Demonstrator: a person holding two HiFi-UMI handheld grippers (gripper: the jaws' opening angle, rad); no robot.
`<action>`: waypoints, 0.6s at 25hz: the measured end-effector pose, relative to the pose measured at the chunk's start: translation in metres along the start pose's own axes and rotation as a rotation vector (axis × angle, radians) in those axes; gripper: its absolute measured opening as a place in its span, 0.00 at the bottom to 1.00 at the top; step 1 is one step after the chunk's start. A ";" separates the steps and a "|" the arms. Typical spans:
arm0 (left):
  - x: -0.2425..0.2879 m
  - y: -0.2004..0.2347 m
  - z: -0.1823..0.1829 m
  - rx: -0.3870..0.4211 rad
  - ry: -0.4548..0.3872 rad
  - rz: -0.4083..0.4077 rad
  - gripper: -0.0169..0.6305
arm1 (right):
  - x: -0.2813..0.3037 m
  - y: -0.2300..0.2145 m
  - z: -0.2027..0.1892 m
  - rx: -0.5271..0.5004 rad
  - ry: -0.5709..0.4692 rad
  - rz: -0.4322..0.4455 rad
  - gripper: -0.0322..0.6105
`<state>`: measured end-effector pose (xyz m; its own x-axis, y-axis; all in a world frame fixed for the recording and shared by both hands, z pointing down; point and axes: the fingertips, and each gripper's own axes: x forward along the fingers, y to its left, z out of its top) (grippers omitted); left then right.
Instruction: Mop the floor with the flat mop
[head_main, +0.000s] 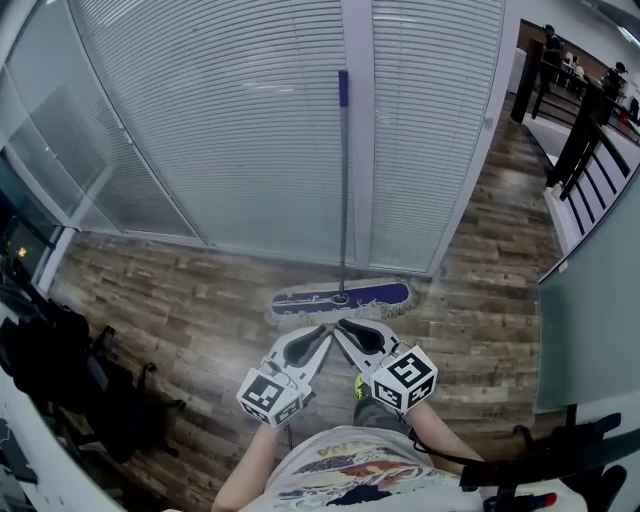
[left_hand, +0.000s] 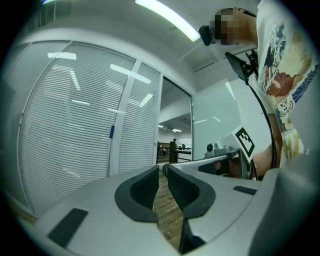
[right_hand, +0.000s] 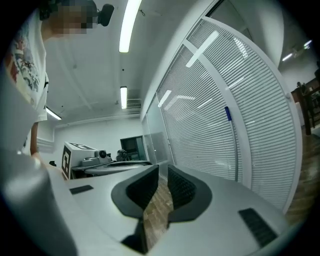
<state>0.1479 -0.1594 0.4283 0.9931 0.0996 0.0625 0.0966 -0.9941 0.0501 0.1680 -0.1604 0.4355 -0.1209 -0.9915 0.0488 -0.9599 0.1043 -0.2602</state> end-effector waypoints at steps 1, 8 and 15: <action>0.014 0.008 0.002 0.002 0.003 -0.001 0.08 | 0.004 -0.014 0.006 -0.003 -0.001 -0.002 0.11; 0.110 0.055 0.007 0.022 0.031 -0.004 0.08 | 0.026 -0.114 0.033 0.024 -0.012 -0.015 0.11; 0.175 0.109 0.009 0.036 0.064 0.049 0.13 | 0.062 -0.191 0.050 0.041 -0.005 0.005 0.14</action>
<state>0.3328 -0.2508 0.4352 0.9904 0.0526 0.1280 0.0518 -0.9986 0.0101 0.3562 -0.2460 0.4404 -0.1247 -0.9913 0.0427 -0.9481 0.1064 -0.2996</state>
